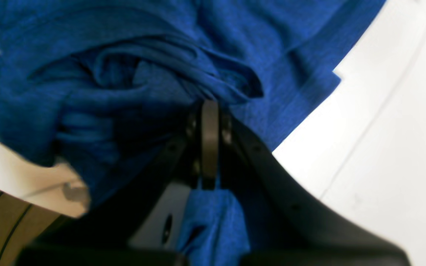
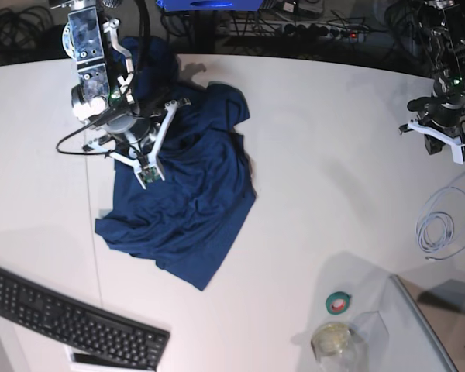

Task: Layout the t-shirt on the table in an organized manner, then fold the t-shirt properly
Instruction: 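Grasp the shirt with the right gripper and drag it across the table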

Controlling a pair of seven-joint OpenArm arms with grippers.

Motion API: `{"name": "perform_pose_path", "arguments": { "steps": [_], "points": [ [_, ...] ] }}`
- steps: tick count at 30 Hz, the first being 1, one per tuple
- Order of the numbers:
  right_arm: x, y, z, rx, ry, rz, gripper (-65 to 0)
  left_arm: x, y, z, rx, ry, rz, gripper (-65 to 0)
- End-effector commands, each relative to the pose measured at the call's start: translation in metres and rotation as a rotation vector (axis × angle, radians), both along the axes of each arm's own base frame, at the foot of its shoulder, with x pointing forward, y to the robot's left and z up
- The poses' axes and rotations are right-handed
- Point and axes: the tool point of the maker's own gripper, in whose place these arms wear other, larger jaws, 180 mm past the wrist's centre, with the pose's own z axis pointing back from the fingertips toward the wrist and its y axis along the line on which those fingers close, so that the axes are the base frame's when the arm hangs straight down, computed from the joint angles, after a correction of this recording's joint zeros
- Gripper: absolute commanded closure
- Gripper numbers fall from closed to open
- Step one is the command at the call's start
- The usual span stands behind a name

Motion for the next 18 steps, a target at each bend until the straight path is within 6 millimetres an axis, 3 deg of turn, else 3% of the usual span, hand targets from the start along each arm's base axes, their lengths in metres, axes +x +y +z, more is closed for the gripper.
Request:
{"name": "perform_pose_path", "arguments": {
  "steps": [1,5,11,14,18],
  "points": [
    [0.009,0.004,0.015,0.020,-0.056,0.004,-0.8,0.008,0.007,0.015,0.036,-0.040,-0.009,0.0],
    [0.003,0.000,0.022,-0.001,-0.026,-0.005,-4.5,0.008,0.007,0.016,0.032,-0.042,-0.008,0.0],
    [0.008,0.003,0.042,0.012,-0.063,-0.018,-33.8,0.008,0.007,0.016,0.033,-0.041,-0.008,0.0],
    [0.023,0.005,0.044,0.011,-0.077,-0.015,-33.9,0.009,0.007,0.016,0.032,-0.044,-0.008,0.0],
    [0.027,0.009,0.020,0.043,-0.003,-0.012,-34.2,0.009,0.007,0.016,0.032,-0.044,-0.008,0.0]
  ]
}}
